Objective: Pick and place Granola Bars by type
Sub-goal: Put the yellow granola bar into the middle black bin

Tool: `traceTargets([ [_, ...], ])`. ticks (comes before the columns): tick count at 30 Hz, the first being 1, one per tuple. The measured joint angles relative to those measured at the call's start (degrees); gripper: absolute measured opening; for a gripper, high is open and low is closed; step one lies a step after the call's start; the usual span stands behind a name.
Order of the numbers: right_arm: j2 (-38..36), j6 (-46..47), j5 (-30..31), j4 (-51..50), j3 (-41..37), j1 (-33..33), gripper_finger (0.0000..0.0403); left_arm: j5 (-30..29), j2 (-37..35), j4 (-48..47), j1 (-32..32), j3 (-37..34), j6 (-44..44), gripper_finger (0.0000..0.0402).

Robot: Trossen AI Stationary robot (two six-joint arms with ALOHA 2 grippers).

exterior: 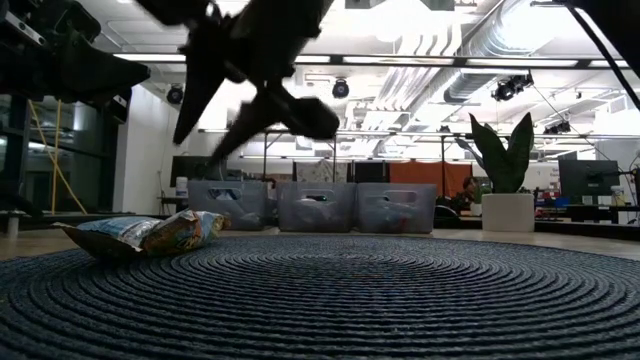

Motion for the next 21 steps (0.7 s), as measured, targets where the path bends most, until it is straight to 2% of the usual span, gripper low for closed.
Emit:
traceTargets([
  [10, 2.5, 4.6, 2.7, 0.6, 0.0, -0.7, 0.0232, 0.0, 0.0, 0.0, 0.0, 0.0, 0.0, 0.0001],
  [13, 2.4, 4.6, 4.3, 0.5, 0.0, -1.3, 0.0249, 0.0, 0.0, 0.0, 0.0, 0.0, 0.0, 0.0001],
  [21, 4.2, 9.7, 1.3, 0.1, 0.0, -2.7, 0.0268, 0.0, 0.0, 0.0, 0.0, 0.0, 0.0, 0.0001],
])
